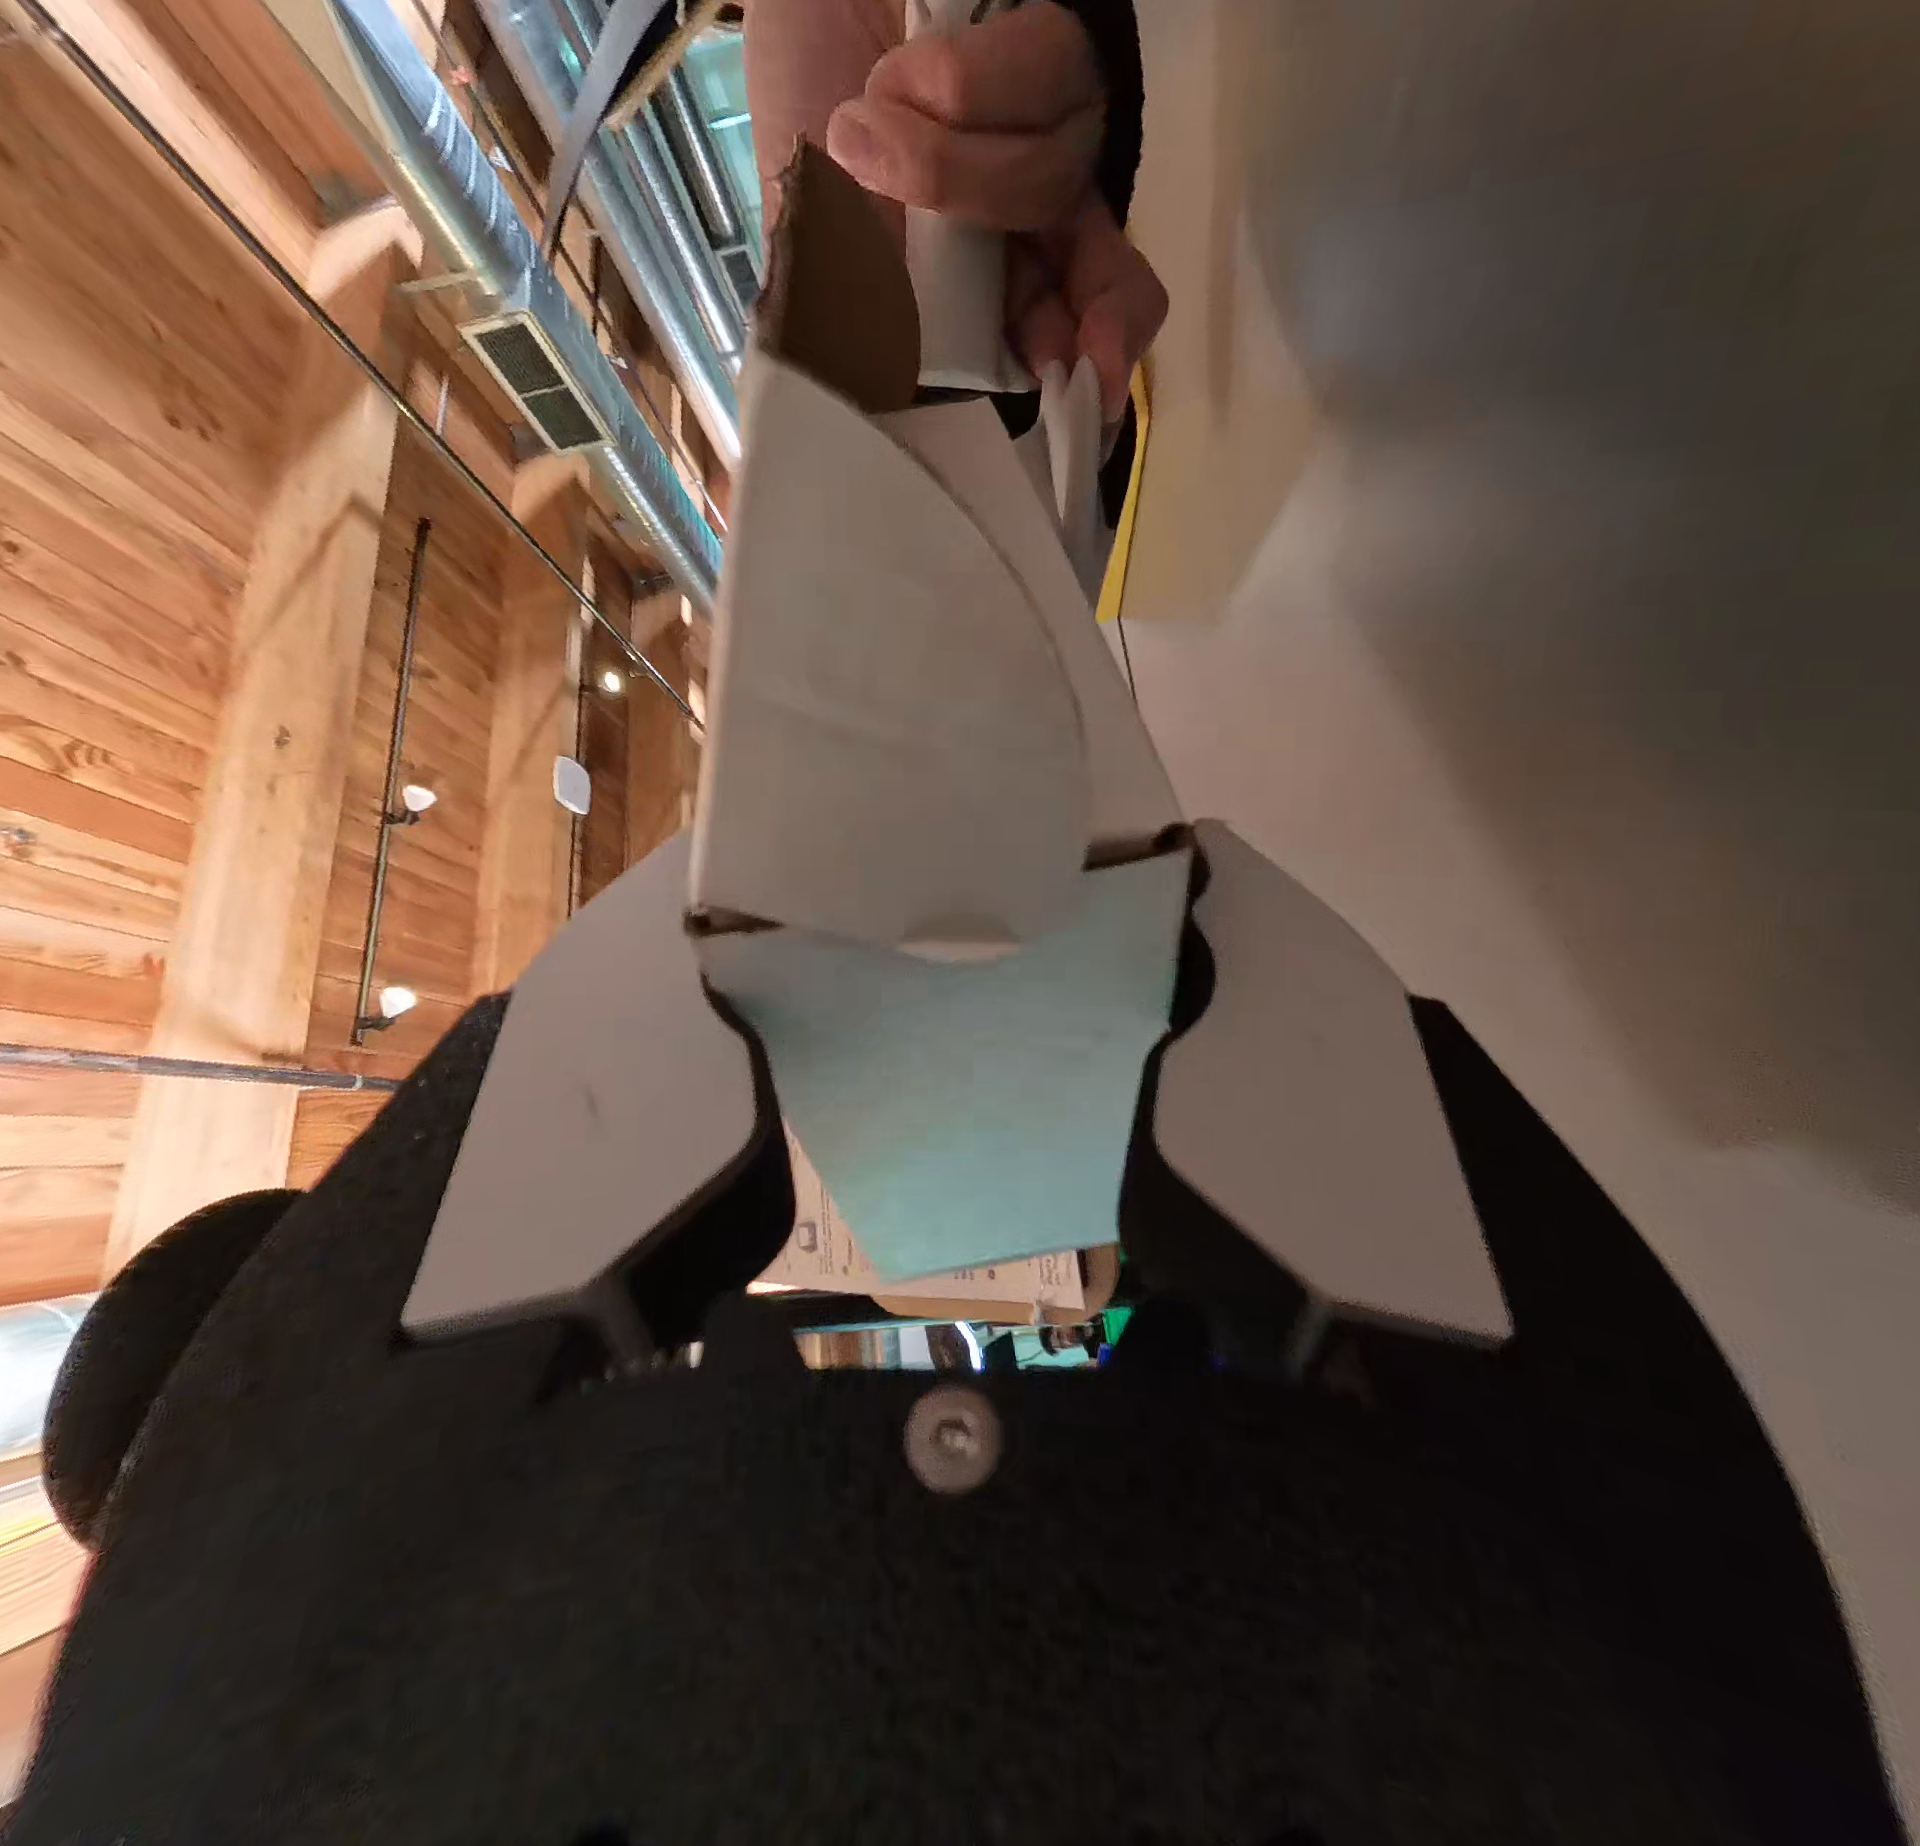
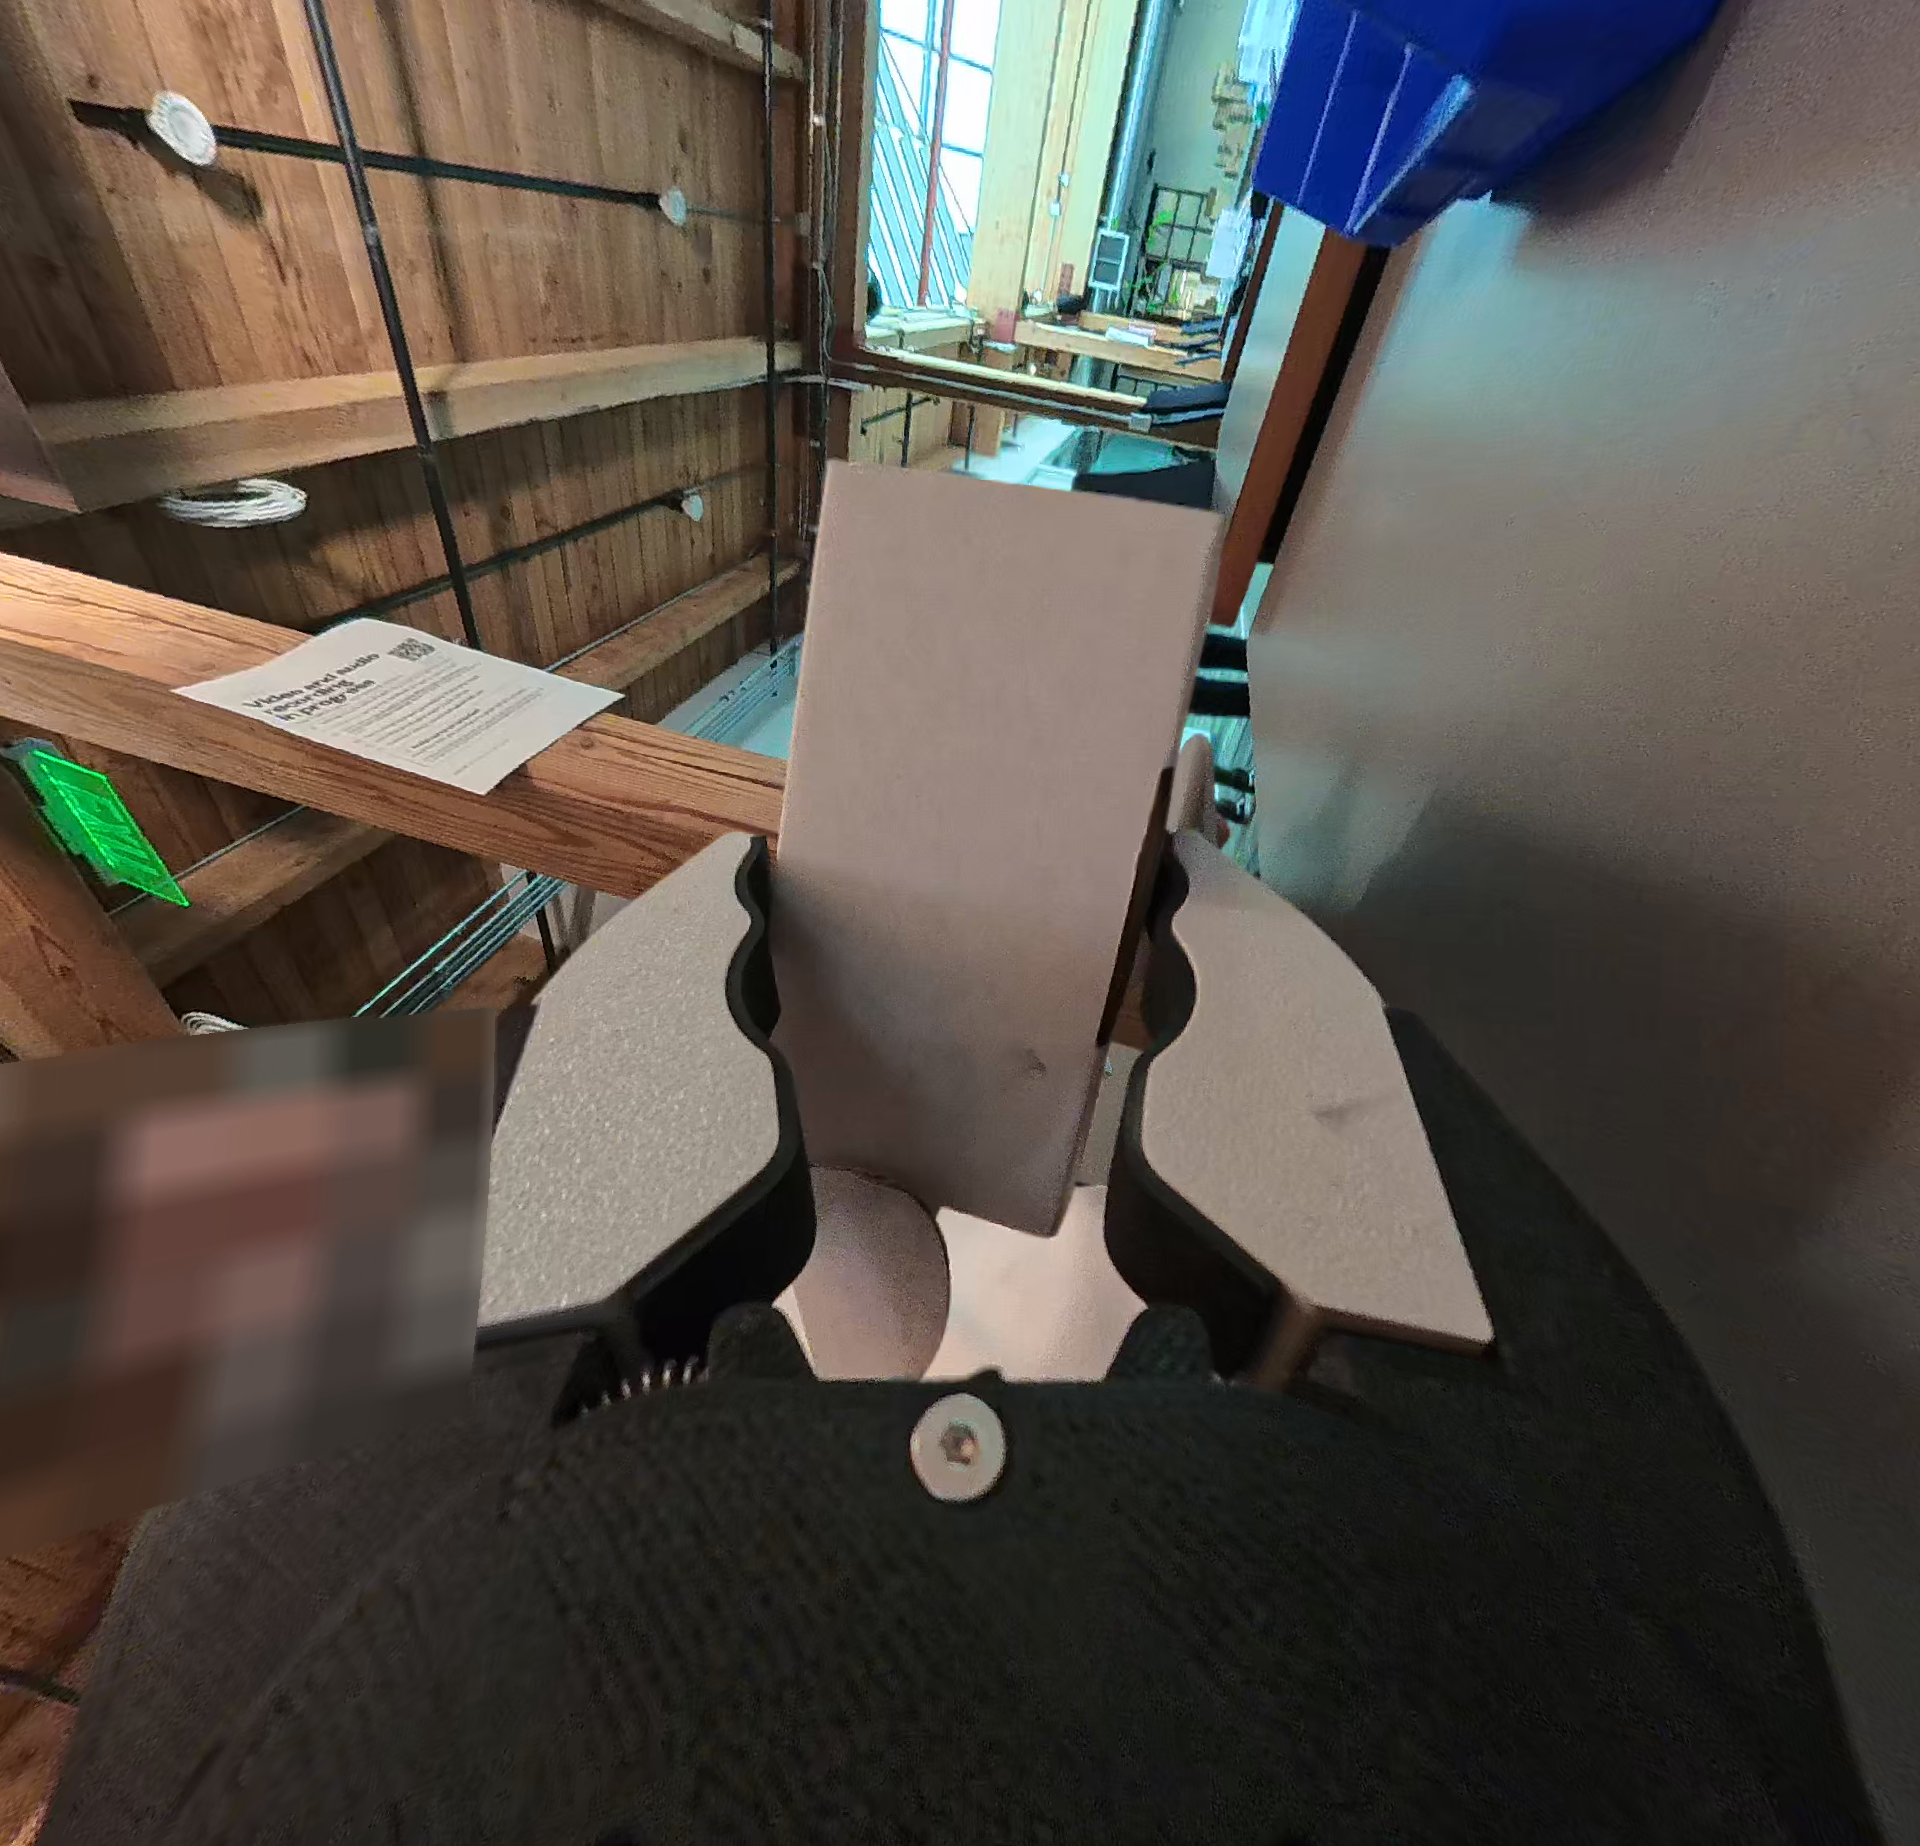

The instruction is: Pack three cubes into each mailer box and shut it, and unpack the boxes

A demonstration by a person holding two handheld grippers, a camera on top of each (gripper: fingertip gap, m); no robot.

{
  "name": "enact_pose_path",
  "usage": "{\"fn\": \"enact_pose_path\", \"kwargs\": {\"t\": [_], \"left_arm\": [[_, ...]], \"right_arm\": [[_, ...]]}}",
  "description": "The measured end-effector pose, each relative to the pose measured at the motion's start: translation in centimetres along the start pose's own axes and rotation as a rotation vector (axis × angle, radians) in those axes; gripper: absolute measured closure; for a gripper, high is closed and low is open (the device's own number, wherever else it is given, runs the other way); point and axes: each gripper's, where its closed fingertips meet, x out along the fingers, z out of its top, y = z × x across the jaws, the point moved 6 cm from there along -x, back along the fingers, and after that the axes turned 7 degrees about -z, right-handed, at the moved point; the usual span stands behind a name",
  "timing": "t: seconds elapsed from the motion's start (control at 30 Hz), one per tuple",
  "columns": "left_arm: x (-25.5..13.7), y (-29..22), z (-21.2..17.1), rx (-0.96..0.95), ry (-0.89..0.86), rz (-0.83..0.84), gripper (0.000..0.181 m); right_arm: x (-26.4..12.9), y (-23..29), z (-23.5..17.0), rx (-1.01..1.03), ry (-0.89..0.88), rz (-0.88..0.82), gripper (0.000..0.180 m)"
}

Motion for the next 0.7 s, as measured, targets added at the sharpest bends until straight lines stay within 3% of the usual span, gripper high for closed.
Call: {"fn": "enact_pose_path", "kwargs": {"t": [0.1,0.17,0.27,0.33,0.4,0.53,0.7], "left_arm": [[0.5,0.6,0.0,-0.115,0.007,-0.043,0.106],[0.5,1.4,-0.4,-0.310,-0.023,-0.067,0.106],[0.4,2.5,-1.5,-0.802,-0.122,-0.154,0.107],[0.6,3.0,-2.6,-1.196,-0.232,-0.249,0.107],[1.0,2.8,-3.9,-1.437,-0.311,-0.331,0.108],[2.6,0.2,-4.9,-1.527,-0.332,-0.512,0.108],[4.0,-1.9,-4.5,-1.544,-0.345,-0.617,0.108]], "right_arm": [[-1.0,0.0,0.3,-0.015,-0.016,-0.007,0.109],[-2.2,0.6,0.7,-0.085,-0.059,-0.012,0.105],[-5.0,2.4,1.7,-0.257,-0.180,-0.070,0.088],[-6.7,4.4,1.9,-0.395,-0.306,-0.137,0.084],[-7.3,6.1,0.9,-0.605,-0.345,-0.244,0.082],[-7.0,6.5,-0.7,-0.989,-0.335,-0.577,0.084],[-6.7,5.8,-1.1,-1.118,-0.362,-0.697,0.124]]}}
